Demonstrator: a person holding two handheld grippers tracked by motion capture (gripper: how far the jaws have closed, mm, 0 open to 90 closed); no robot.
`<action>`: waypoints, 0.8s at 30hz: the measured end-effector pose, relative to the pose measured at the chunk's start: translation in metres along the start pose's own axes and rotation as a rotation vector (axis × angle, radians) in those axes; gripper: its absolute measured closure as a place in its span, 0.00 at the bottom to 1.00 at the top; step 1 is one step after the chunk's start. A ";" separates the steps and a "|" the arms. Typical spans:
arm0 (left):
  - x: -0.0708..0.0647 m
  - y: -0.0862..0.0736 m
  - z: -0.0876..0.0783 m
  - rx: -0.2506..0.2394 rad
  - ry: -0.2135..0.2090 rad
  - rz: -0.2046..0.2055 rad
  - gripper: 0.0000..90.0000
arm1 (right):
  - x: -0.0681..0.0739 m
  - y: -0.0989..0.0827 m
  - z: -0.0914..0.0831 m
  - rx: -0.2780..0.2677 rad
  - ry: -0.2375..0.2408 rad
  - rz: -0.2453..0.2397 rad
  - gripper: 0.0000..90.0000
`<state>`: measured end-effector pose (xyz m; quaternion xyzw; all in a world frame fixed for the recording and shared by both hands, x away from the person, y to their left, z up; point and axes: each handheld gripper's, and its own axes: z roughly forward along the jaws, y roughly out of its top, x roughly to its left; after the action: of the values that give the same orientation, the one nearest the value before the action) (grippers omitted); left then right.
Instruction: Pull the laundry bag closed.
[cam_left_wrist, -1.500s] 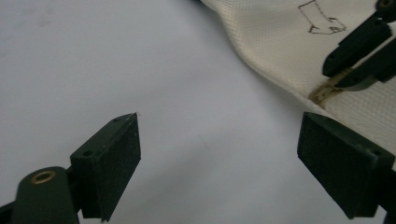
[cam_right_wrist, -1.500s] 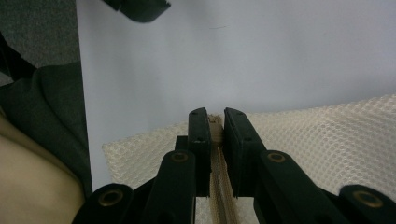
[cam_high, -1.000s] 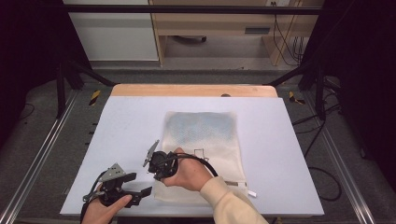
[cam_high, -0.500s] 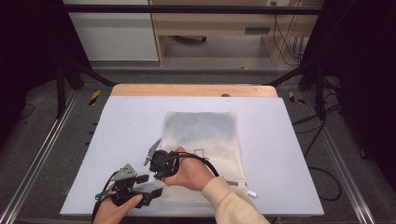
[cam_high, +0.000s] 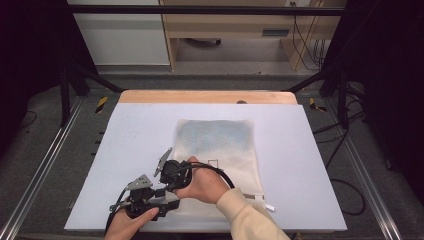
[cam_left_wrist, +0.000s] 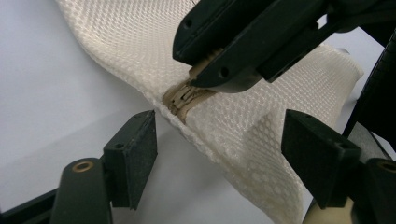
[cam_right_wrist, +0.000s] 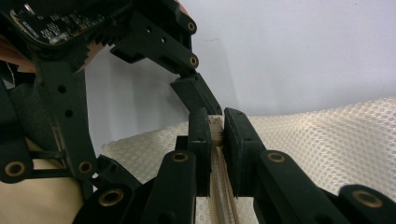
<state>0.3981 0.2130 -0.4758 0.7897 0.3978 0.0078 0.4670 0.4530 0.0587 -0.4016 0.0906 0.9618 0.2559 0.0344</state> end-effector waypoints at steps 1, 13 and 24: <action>0.000 0.000 0.001 0.001 -0.002 0.002 0.31 | 0.000 0.000 0.000 0.001 0.000 -0.002 0.91; 0.007 0.003 0.009 -0.003 -0.078 -0.032 0.42 | 0.000 0.000 -0.002 -0.001 -0.001 0.004 0.91; 0.013 0.005 0.015 0.007 -0.111 -0.050 0.54 | 0.001 0.000 -0.003 -0.002 0.000 0.010 0.91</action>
<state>0.4158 0.2093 -0.4857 0.7803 0.3911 -0.0492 0.4855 0.4520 0.0575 -0.3985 0.0954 0.9612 0.2568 0.0332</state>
